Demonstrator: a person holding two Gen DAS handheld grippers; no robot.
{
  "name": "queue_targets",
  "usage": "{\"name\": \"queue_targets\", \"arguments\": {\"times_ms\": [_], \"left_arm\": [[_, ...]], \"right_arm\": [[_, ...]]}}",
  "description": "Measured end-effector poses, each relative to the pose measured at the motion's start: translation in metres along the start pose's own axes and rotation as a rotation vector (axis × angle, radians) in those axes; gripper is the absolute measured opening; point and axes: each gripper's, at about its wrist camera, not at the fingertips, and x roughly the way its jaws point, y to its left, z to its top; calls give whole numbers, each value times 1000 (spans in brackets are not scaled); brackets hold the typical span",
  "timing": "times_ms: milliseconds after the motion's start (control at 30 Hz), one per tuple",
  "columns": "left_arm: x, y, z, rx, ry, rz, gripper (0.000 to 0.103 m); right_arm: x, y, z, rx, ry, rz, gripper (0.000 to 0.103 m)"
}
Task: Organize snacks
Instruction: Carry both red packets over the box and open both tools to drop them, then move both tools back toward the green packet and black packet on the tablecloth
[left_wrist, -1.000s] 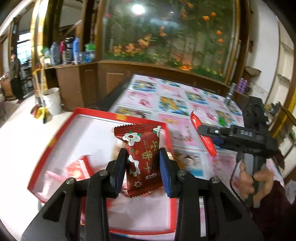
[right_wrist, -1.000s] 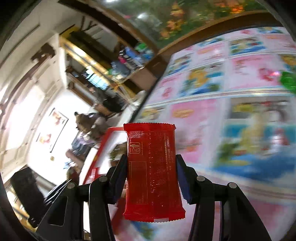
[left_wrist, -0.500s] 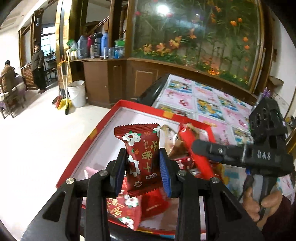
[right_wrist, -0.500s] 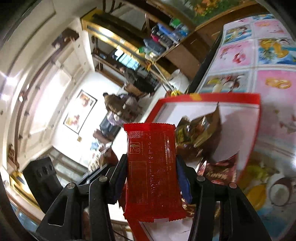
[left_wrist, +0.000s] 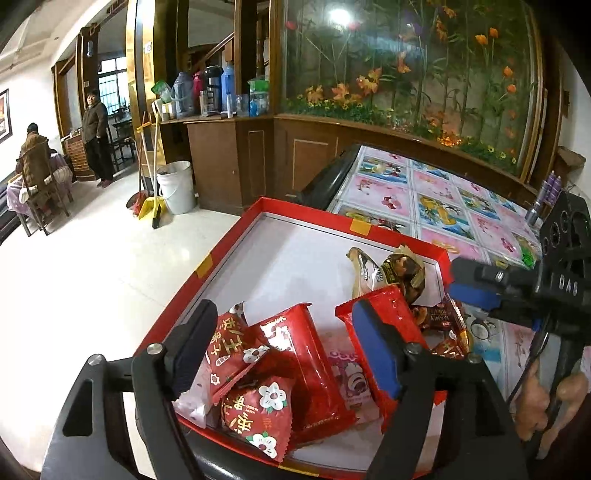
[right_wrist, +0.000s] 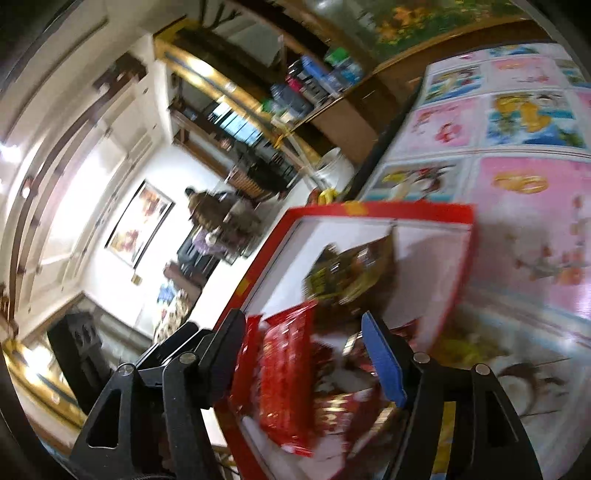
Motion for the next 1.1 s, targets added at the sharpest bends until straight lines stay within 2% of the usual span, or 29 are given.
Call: {"name": "queue_targets", "arguments": {"times_ms": [233,433,533,667,733,767,800,833,900,1000,1067,1100], "left_arm": [[3,-4,-2,-13,20,1,76],[-11,-10,8,2,-33,16,76],[-16,-20,10,30,-44,16,81],[-11,-39,3,85,-13,-14,82],[-8,-51,-1,123,5,-26,82],[-7,-57,-2,136,10,-32,82],[-6,-64,-4,156,17,-39,82],[-6,-69,-4,169,20,-46,82],[-6,-82,-4,193,20,-56,82],[-6,-98,-3,215,24,-84,82],[-5,-111,-2,234,31,-104,82],[-5,-118,-1,248,33,-112,82]], "right_arm": [[-21,-20,10,64,-70,-25,71],[-45,-13,16,4,-139,-67,72],[-70,-21,21,-13,-198,-99,72],[-131,-52,25,32,-304,-163,73],[-177,-76,28,71,-389,-229,74],[-177,-76,28,71,-389,-229,74],[-202,-90,28,91,-433,-269,74],[-247,-111,26,121,-509,-348,74],[-290,-133,20,162,-577,-412,77],[-329,-165,16,238,-606,-462,78],[-335,-180,20,269,-576,-521,79],[-335,-180,20,269,-576,-521,79]]}}
